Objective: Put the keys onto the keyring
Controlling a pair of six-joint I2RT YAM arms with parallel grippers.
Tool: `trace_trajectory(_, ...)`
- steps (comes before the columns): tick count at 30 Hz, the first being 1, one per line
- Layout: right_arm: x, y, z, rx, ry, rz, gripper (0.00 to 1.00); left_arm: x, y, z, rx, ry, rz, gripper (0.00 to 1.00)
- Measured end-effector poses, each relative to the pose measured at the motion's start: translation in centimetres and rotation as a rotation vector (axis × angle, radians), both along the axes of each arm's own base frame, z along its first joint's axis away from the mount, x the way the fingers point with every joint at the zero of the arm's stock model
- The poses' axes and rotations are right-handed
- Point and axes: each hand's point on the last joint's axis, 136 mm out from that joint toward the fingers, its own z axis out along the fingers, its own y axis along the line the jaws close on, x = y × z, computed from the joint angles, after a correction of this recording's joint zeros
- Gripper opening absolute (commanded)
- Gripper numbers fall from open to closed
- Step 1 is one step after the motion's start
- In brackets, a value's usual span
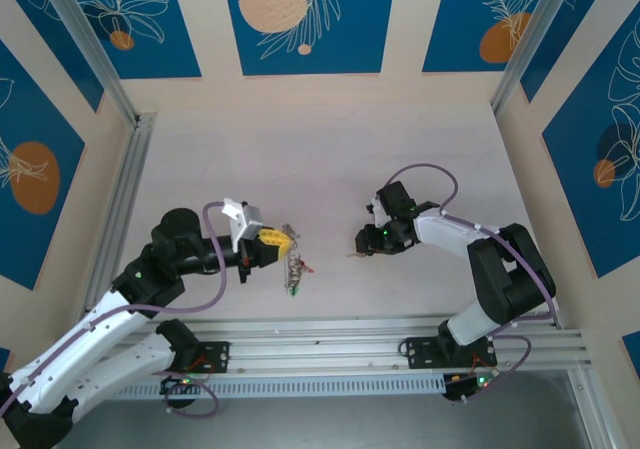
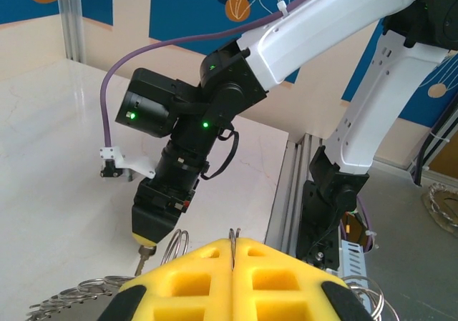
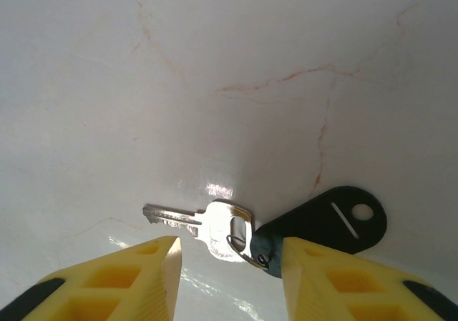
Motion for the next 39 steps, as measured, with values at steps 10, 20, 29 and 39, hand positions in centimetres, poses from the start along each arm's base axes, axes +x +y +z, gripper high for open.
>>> trace_trajectory(10,0.0,0.0,-0.1,0.001,0.000,-0.002,0.31,0.0,0.2,0.6,-0.037,0.012,-0.006,0.00)
trace_trajectory(20,-0.1,0.2,-0.2,0.001,0.002,0.004,0.28,0.2,0.4,1.2,-0.075,0.020,-0.008,0.00)
trace_trajectory(29,-0.5,0.4,-0.3,-0.002,0.007,0.016,0.29,0.4,0.9,1.7,-0.119,0.030,-0.001,0.00)
trace_trajectory(39,-0.7,0.2,-0.4,-0.012,0.017,0.009,0.32,0.5,1.1,2.0,-0.146,0.039,-0.010,0.00)
